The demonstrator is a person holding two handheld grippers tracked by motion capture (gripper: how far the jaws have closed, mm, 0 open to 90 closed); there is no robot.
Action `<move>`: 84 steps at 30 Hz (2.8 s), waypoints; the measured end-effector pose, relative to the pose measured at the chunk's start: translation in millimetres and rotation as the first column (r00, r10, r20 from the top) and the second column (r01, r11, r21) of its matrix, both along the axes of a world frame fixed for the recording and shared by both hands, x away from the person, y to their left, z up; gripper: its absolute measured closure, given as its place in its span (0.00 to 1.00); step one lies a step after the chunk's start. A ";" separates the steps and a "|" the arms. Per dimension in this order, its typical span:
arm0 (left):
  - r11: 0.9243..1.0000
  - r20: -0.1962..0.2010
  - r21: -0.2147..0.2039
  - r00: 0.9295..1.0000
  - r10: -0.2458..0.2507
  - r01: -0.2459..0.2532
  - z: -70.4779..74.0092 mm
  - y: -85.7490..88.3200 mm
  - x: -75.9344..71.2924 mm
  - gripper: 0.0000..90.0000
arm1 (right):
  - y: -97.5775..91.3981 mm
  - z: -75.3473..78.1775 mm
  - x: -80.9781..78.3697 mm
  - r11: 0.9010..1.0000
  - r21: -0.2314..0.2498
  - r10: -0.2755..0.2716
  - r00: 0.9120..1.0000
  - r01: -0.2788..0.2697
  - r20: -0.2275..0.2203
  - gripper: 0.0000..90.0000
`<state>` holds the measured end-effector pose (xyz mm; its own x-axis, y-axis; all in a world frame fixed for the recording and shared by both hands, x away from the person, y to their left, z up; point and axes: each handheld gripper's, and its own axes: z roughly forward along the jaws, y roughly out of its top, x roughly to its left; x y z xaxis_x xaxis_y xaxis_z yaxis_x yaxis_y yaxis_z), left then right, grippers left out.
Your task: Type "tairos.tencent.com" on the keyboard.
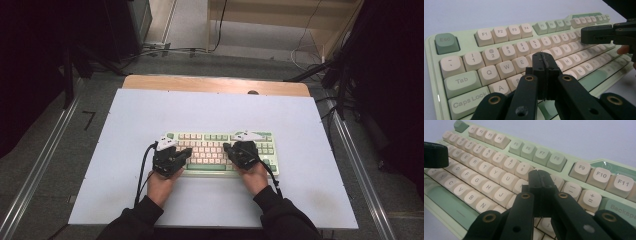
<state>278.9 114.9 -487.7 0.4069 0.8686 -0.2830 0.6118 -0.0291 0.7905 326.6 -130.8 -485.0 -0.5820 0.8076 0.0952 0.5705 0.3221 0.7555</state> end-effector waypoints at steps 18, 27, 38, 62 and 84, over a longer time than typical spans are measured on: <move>1.000 0.001 -0.001 1.000 0.000 0.000 0.2 0.4 0.0 1.00 | -0.5 -1.0 1.3 1.000 0.003 -0.002 1.000 0.002 -0.026 0.97; 1.000 0.001 -0.003 1.000 0.002 -0.002 0.3 0.7 0.0 1.00 | -2.4 3.2 -0.9 1.000 0.019 0.002 1.000 -0.002 -0.014 0.97; 1.000 0.002 -0.008 1.000 0.003 -0.003 0.7 1.4 -0.3 1.00 | -2.9 5.7 -3.8 1.000 0.023 0.010 1.000 -0.010 -0.007 0.97; 1.000 0.004 -0.009 1.000 0.006 -0.006 1.4 2.9 -0.4 1.00 | -0.2 6.6 -14.2 0.999 0.014 0.043 0.999 -0.043 0.000 0.97; 1.000 0.004 -0.008 1.000 0.004 -0.004 1.7 3.0 -0.4 1.00 | 4.2 3.9 -21.0 0.998 0.008 0.067 0.998 -0.067 -0.002 0.97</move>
<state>278.5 118.0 -486.0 0.4043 0.8680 -0.2883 0.6084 -0.0199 0.7934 305.6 -126.6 -481.1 -0.6349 0.7657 0.1029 0.5496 0.3540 0.7567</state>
